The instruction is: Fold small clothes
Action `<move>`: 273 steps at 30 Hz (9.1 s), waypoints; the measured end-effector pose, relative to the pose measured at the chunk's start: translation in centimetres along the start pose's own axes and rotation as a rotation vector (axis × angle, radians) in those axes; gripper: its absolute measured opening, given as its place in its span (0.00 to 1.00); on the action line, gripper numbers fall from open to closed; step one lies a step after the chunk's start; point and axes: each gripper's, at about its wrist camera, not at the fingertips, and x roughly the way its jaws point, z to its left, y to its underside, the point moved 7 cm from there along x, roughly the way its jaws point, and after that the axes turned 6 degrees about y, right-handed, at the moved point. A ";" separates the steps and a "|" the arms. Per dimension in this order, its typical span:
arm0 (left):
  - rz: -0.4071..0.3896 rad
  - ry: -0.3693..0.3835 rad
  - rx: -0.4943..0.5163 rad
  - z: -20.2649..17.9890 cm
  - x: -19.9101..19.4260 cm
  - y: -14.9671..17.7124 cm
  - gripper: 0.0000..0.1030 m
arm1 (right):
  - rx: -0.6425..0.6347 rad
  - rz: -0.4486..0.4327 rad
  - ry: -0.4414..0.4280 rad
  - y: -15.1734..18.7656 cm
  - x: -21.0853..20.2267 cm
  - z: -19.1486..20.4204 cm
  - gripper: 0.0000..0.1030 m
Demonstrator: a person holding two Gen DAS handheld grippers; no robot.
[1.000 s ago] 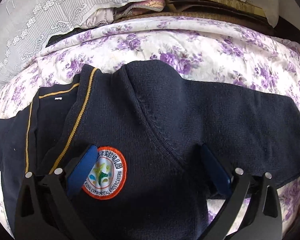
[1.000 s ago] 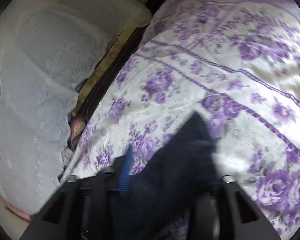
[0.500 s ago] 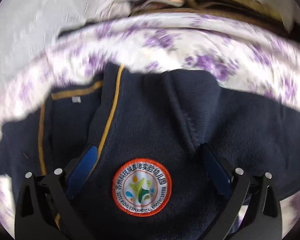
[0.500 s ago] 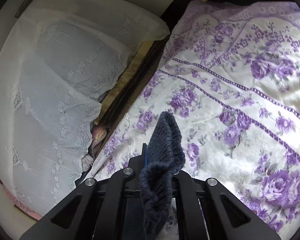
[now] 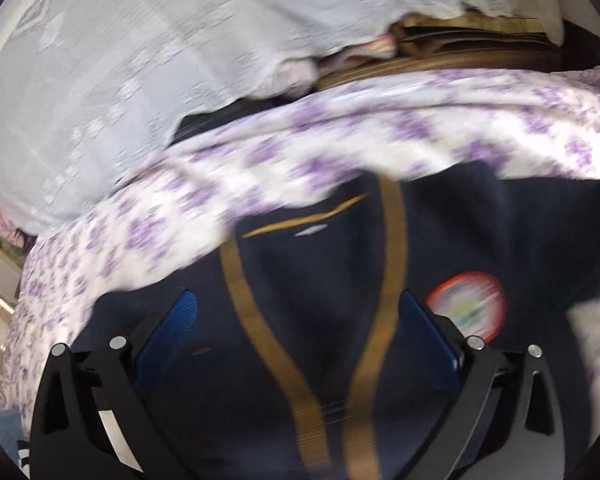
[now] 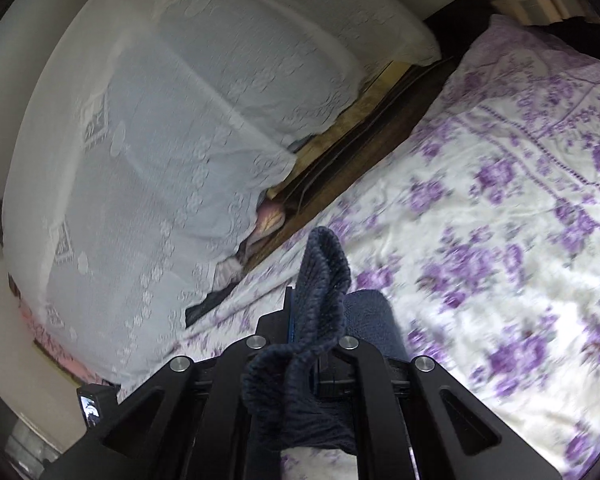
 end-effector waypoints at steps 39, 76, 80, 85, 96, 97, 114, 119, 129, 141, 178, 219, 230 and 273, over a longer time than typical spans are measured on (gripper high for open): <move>0.027 0.251 -0.535 15.8 3.9 9.3 0.96 | -0.207 0.360 -0.081 21.3 14.2 25.5 0.06; 0.101 0.235 -0.280 7.8 6.2 4.9 0.96 | 0.008 0.436 -0.248 10.0 14.8 9.0 0.96; 0.018 0.154 -0.257 8.4 3.1 4.5 0.96 | -0.115 0.342 -0.171 8.6 10.4 9.5 0.97; 0.105 0.144 -0.209 7.3 5.3 5.9 0.96 | -0.093 0.577 -0.290 13.7 9.0 10.2 0.97; 0.110 0.145 -0.345 10.2 6.2 4.6 0.96 | -0.139 0.523 -0.354 12.4 10.0 14.7 0.97; 0.147 0.143 -0.345 10.1 7.2 4.9 0.96 | -0.109 0.562 -0.362 12.9 11.6 14.8 0.97; 0.047 0.228 -0.545 18.1 -0.4 12.2 0.96 | -0.369 0.612 -0.279 20.4 8.5 14.3 0.97; 0.040 0.207 -0.809 26.1 -2.2 18.6 0.96 | -0.347 0.580 -0.308 20.3 7.5 13.6 0.97; -0.089 0.375 -1.294 35.0 1.5 21.8 0.66 | -0.354 0.560 -0.290 20.5 6.4 13.4 0.97; -0.173 0.118 -0.867 32.2 -5.0 16.1 0.13 | -0.285 0.414 -0.142 16.5 5.9 11.5 0.97; -0.064 0.321 -0.274 -0.7 -0.3 -0.9 0.10 | 0.104 0.465 -0.292 12.1 6.6 9.5 0.97; 0.020 0.059 -0.527 19.1 1.6 12.9 0.92 | -0.103 0.522 -0.010 15.8 9.9 9.1 0.52; 0.025 0.047 -0.521 19.0 2.0 13.0 0.92 | -0.267 0.441 0.073 16.1 9.1 9.4 0.58; -0.060 0.035 -0.505 20.4 4.1 5.4 0.95 | -0.095 0.388 -0.118 11.9 12.3 11.2 0.19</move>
